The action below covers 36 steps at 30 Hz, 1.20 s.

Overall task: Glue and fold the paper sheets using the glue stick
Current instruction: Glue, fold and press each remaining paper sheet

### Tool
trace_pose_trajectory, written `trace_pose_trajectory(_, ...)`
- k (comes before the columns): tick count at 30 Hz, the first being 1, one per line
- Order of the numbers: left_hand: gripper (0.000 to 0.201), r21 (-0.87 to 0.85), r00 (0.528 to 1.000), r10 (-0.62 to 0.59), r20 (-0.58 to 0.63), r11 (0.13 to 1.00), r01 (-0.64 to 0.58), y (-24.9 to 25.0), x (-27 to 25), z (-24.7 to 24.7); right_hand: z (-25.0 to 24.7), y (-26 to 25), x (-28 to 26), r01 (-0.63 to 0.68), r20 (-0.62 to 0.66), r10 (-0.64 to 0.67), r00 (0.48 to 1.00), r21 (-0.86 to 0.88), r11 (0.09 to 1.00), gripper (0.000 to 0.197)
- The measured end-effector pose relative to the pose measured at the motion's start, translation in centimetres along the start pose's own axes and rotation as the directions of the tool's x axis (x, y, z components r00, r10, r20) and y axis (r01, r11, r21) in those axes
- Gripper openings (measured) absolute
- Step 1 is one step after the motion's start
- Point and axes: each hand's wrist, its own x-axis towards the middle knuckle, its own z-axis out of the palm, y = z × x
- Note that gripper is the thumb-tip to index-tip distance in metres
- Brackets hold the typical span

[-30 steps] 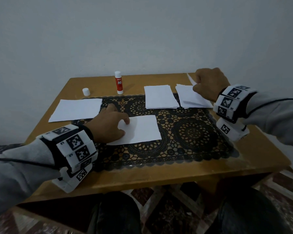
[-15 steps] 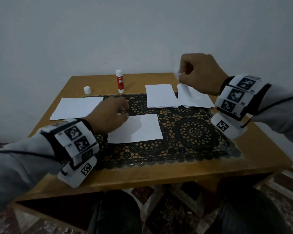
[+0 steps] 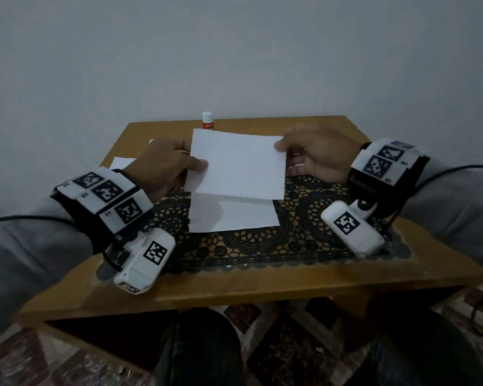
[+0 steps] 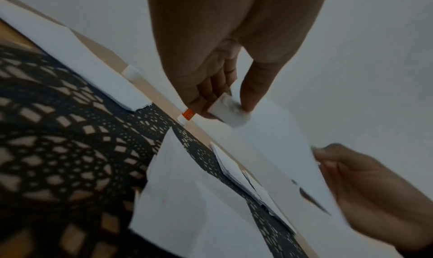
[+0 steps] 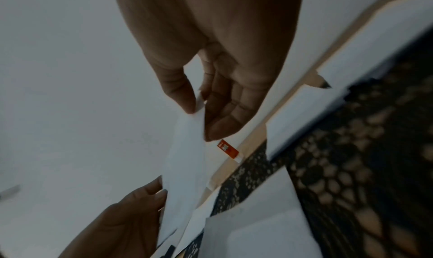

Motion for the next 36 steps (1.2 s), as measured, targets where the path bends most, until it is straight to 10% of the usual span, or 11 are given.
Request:
trace_pose_trajectory(10,0.008,0.132,0.993,-0.112,-0.038,0.984,0.116,-1.8,0.0,-0.6,0.8,2.8,0.1,-0.234,0.082,0.248,0.965,-0.150,0.961,0.003)
trace_pose_trajectory(16,0.023,0.561,0.998,-0.062,0.005,0.826,0.049,-2.2,0.2,-1.1,1.2,3.1,0.9,-0.178,0.018,0.209,0.978,-0.455,0.873,0.024)
trace_pose_trajectory(36,0.031,0.718,0.977,-0.205,0.064,0.689,0.098,-3.3,1.0,-1.4,1.7,3.6,1.5,-0.093,0.029,0.184,0.983,-0.779,0.621,0.028)
